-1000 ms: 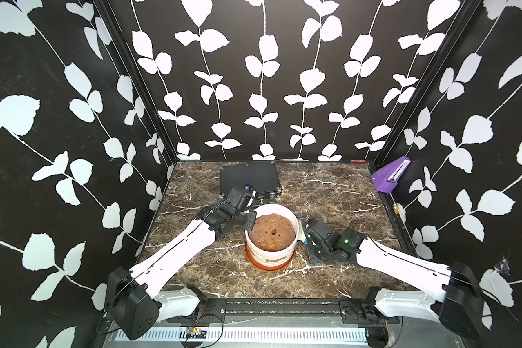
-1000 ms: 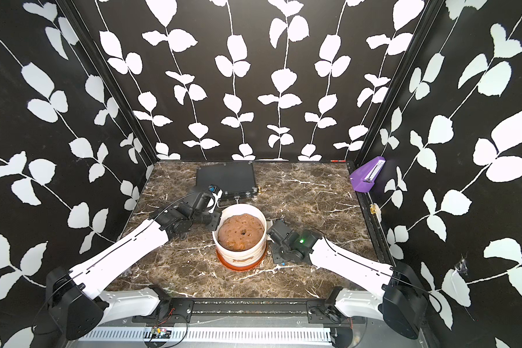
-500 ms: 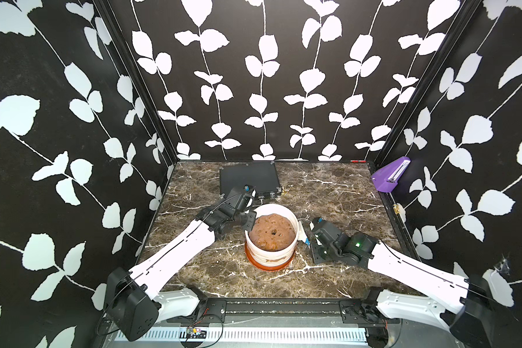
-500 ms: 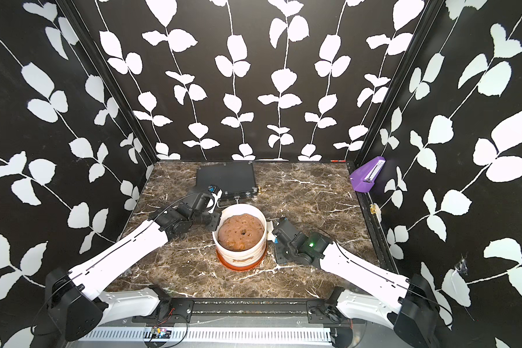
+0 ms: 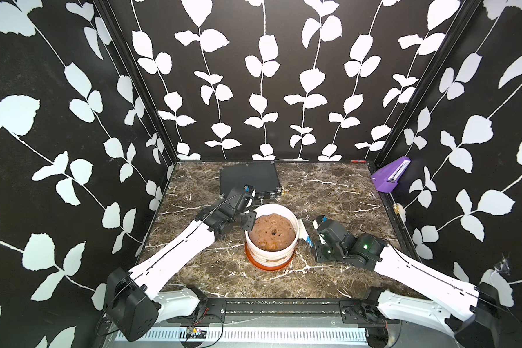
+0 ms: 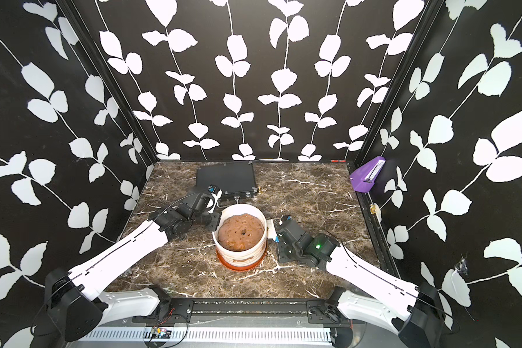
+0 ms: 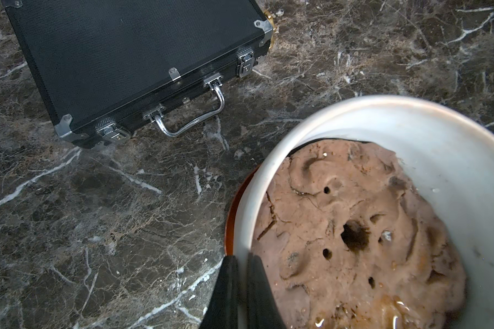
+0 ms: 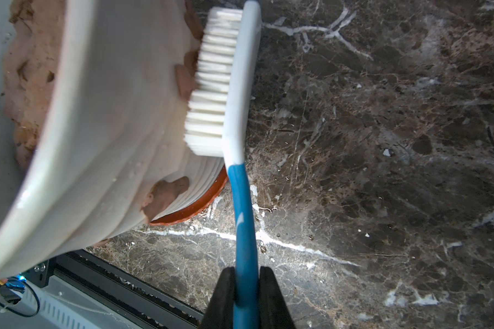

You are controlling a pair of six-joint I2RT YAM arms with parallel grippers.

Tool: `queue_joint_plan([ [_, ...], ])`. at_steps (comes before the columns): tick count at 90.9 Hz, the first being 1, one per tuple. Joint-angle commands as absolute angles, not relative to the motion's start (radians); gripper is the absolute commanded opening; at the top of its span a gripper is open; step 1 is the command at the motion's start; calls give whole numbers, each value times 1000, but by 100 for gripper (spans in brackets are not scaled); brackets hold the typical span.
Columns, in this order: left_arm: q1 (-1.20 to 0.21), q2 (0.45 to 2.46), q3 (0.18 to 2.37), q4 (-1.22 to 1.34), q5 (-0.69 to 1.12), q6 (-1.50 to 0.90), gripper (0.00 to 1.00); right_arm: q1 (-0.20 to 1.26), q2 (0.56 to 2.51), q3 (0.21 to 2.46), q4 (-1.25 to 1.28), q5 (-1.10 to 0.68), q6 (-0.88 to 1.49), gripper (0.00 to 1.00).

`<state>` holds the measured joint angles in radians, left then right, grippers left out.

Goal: Scrub the dried mud off the ceramic pot
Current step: Brush off the soil from the pot.

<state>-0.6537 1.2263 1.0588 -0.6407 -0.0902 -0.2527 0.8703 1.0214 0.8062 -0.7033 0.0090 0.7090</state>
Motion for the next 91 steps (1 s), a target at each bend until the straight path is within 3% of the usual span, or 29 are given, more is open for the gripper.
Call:
queue_joint_plan([
  [1,-647,1217,1036,-630,-89,-274,0,852,985,798,-633,2,705,0],
  [36,-648,1217,1032,-631,-92,-271,0,786,919,789,-693,39,701,0],
  [54,-647,1217,1035,-632,-94,-269,0,765,977,812,-786,102,698,0],
  [72,-647,1219,1039,-631,-88,-272,0,759,1115,869,-1045,431,738,0],
  [91,-647,1223,1045,-634,-89,-269,0,750,1272,813,-937,316,712,0],
])
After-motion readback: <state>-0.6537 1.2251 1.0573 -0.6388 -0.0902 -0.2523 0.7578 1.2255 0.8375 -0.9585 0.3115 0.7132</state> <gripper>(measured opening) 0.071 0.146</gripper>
